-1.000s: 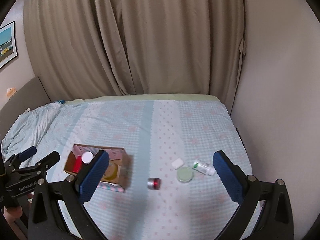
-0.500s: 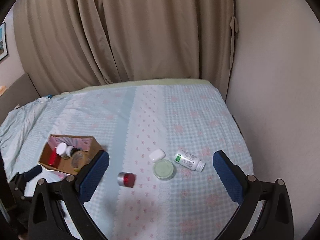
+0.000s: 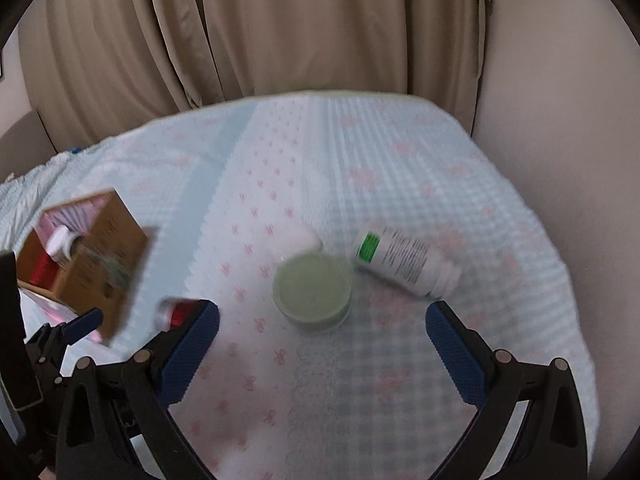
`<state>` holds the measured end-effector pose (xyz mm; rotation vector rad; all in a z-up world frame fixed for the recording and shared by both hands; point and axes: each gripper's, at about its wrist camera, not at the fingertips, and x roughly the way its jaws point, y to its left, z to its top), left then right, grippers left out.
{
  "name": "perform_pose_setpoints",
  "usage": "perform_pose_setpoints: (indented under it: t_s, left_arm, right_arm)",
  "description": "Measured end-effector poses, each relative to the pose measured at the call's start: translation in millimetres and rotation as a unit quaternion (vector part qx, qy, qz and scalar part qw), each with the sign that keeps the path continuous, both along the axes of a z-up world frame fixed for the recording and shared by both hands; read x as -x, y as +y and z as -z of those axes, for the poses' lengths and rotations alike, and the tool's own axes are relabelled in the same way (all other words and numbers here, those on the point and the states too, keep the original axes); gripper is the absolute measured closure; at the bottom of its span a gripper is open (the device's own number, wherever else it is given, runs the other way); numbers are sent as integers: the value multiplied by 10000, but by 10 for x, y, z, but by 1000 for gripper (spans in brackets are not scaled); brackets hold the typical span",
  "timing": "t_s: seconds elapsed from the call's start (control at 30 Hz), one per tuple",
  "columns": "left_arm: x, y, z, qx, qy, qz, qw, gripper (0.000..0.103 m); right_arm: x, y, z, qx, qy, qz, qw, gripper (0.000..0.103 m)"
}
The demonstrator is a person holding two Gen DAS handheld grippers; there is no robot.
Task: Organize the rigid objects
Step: 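Withdraw both tools from the box toward the remaining items, then grasp the red-silver jar with the left tool while the right tool grasps the pale green jar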
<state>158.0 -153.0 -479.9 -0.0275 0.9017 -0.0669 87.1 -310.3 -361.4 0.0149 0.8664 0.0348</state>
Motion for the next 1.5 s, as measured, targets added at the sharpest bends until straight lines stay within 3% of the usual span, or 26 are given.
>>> perform_pose_setpoints:
  t_s: [0.1, 0.17, 0.3, 0.37, 0.5, 0.6, 0.67, 0.83, 1.17, 1.33, 1.5]
  left_arm:
    - [-87, -53, 213, -36, 44, 47, 10000, 16]
    - [-126, -76, 293, -14, 45, 55, 10000, 18]
    - [-176, -106, 358, -19, 48, 76, 10000, 31]
    - [-198, -120, 365, -46, 44, 81, 9999, 32]
    - [-268, -143, 374, -67, 52, 98, 9999, 52]
    - [-286, -160, 383, -98, 55, 130, 9999, 59]
    - [-291, -186, 374, -166, 29, 172, 9997, 61]
    - [-294, -182, 350, -179, 43, 197, 9996, 62]
    - [-289, -100, 226, -80, 122, 238, 9996, 62]
    - [-258, -27, -136, 7, 34, 188, 9998, 62]
    - [-192, 88, -759, 164, -144, 84, 9997, 62]
  right_arm:
    - [-123, 13, 274, 107, 28, -40, 9999, 2]
    - [-225, 13, 437, 92, 89, -68, 9999, 9]
    - [-394, 31, 672, 155, 141, -114, 9997, 12]
    - [-463, 49, 756, 147, 183, -179, 9996, 13]
    - [-532, 70, 846, 201, 206, -185, 9994, 21]
    - [-591, 79, 905, 159, 261, -155, 9994, 30]
    - [-604, 101, 917, 121, 256, -184, 9994, 36]
    - [-603, 124, 914, 144, 275, -182, 9994, 36]
    - [-577, 117, 817, 43, 388, -103, 9992, 36]
    - [-494, 144, 489, 41, 330, -52, 9994, 36]
    - [-414, 166, -28, 54, 265, 0, 9996, 36]
